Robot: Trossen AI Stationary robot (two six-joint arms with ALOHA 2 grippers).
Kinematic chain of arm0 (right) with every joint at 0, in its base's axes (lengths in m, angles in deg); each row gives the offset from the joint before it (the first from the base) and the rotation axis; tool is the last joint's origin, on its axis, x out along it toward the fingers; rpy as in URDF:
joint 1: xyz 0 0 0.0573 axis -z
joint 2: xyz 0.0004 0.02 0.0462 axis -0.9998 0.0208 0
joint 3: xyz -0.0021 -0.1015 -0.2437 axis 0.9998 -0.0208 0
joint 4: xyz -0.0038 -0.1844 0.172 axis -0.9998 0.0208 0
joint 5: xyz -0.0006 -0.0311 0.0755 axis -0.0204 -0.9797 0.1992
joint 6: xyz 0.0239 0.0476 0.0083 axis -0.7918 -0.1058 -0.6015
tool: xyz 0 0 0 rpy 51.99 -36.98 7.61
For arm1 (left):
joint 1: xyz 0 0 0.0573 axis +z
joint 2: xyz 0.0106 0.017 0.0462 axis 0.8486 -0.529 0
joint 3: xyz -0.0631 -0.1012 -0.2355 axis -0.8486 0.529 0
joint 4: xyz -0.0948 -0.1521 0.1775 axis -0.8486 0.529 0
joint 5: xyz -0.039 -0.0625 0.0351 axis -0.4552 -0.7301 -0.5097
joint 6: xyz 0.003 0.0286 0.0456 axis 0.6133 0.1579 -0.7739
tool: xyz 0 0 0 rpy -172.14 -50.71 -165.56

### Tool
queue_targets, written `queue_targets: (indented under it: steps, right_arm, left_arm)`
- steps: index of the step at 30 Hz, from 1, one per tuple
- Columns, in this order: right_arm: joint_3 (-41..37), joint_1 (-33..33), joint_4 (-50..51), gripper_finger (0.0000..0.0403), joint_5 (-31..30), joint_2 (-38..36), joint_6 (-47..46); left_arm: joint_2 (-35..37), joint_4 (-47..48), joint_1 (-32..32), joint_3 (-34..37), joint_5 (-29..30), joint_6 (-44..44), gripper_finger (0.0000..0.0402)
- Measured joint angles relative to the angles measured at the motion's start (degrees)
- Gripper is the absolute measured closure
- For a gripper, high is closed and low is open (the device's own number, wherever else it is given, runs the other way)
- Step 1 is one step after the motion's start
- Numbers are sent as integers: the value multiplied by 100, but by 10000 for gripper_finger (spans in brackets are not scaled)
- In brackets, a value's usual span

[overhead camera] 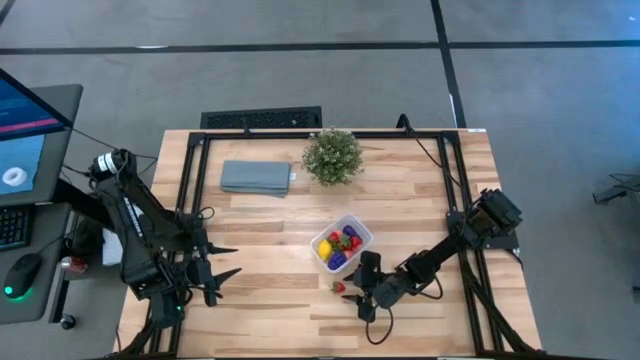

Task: Pick and placing Produce into tupperware
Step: Put the red strawberry into the transparent bin

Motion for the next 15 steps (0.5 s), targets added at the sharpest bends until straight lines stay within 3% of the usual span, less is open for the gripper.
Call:
queue_targets:
  steps: [15]
  right_arm:
    - [124, 29, 214, 138, 7, 0, -90]
  left_arm:
    - [0, -106, -189, 0, 0, 2, 181]
